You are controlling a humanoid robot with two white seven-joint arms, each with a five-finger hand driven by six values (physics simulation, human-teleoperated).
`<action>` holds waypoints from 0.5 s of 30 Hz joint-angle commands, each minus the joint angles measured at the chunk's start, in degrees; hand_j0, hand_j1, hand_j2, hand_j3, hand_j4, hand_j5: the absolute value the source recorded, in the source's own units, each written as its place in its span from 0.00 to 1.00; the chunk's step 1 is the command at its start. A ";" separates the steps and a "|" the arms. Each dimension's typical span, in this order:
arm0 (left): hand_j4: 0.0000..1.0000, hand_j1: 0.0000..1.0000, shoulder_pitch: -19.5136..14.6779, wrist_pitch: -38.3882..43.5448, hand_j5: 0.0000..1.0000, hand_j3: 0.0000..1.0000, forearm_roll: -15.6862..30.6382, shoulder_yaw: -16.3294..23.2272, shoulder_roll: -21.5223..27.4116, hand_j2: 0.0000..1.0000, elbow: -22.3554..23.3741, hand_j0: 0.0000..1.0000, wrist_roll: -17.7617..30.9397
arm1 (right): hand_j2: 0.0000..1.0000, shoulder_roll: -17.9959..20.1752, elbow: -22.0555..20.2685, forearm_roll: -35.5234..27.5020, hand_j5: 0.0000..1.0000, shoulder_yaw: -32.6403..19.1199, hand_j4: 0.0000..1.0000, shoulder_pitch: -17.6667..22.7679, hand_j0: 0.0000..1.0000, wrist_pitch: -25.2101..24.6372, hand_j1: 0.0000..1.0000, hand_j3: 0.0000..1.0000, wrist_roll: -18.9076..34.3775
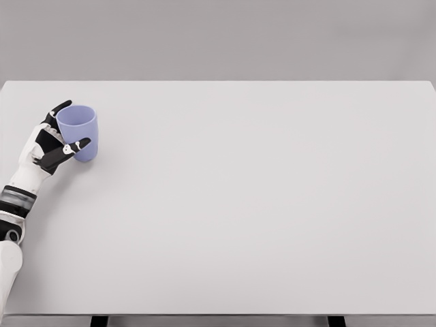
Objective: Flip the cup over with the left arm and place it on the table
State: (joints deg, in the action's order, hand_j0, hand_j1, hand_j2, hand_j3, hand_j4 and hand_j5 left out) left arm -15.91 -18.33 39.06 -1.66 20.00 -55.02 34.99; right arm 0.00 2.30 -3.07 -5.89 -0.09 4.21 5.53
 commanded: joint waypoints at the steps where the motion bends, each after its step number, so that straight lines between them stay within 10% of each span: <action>1: 0.87 0.87 0.00 -0.04 0.87 0.87 0.31 -0.01 0.13 0.87 -0.09 0.87 0.01 | 1.00 0.00 -0.02 0.00 1.00 0.00 1.00 0.00 1.00 0.01 1.00 1.00 0.01; 15: 0.97 0.97 0.09 -0.12 0.97 0.97 0.31 -0.01 0.13 0.97 -0.26 0.97 0.01 | 1.00 0.00 -0.02 0.00 1.00 0.00 1.00 0.00 1.00 0.01 1.00 1.00 0.01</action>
State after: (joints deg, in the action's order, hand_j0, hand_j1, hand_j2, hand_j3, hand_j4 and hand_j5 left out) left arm -15.82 -18.40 39.07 -1.66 20.08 -55.18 34.99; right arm 0.00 2.30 -3.07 -5.89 -0.09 4.21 5.53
